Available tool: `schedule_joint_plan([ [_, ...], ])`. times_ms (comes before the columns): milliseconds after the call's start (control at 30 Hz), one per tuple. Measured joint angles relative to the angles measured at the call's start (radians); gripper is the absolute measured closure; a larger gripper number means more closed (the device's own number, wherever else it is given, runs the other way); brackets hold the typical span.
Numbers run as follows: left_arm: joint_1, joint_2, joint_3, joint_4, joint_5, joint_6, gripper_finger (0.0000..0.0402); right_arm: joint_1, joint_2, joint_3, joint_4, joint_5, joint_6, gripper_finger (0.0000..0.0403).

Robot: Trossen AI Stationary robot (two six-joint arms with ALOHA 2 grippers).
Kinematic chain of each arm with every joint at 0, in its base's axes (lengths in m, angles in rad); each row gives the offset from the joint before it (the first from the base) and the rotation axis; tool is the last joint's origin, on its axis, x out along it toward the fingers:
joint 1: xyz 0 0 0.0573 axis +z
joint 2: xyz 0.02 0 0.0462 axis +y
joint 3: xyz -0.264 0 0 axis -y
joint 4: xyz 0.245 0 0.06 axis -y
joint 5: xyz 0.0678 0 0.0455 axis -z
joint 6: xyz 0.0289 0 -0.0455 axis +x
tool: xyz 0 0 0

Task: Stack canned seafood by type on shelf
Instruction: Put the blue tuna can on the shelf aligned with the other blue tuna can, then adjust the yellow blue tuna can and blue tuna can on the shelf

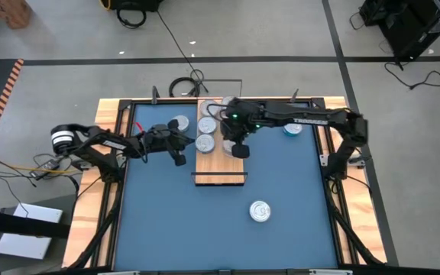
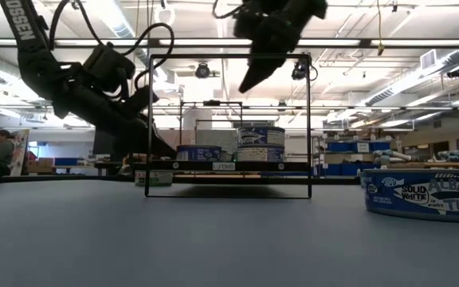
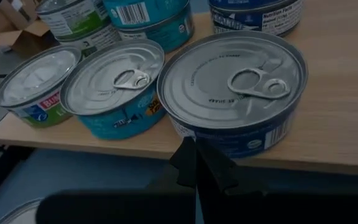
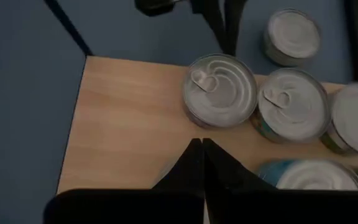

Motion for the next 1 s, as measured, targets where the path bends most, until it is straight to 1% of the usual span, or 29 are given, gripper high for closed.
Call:
schedule_joint_plan([
  [167, -0.001, 0.02, 0.0, 0.024, 0.002, 0.0, 0.0399, -0.002, -0.139, -0.212, 0.164, 0.017, 0.052, 0.0402],
  [267, -0.001, 0.02, 0.0, 0.032, 0.029, 0.0, 0.0399, 0.002, -0.223, -0.329, 0.257, 0.022, 0.095, 0.0402],
  [433, -0.015, 0.02, 0.001, 0.06, 0.053, -0.001, 0.0399, 0.026, -0.313, -0.48, 0.368, 0.053, 0.152, 0.0402],
  [533, -0.026, 0.02, 0.007, 0.063, 0.055, -0.001, 0.0399, 0.045, -0.337, -0.534, 0.392, 0.089, 0.185, 0.0402],
  [667, -0.047, 0.02, 0.014, 0.054, 0.056, 0.006, 0.0399, 0.079, -0.332, -0.582, 0.405, 0.104, 0.21, 0.0402],
  [733, -0.053, 0.019, 0.014, 0.043, 0.046, 0.021, 0.0399, 0.099, -0.332, -0.605, 0.407, 0.139, 0.209, 0.0402],
  [833, -0.055, -0.01, 0.014, 0.025, 0.028, 0.027, 0.0399, 0.119, -0.34, -0.633, 0.406, 0.201, 0.209, 0.0402],
  [900, -0.054, -0.035, 0.015, 0.023, 0.023, 0.023, 0.0399, 0.119, -0.345, -0.638, 0.411, 0.209, 0.213, 0.0402],
  [1000, -0.035, -0.073, 0.019, 0.022, -0.047, -0.016, 0.0399, 0.112, -0.343, -0.654, 0.407, 0.209, 0.216, 0.0402],
])
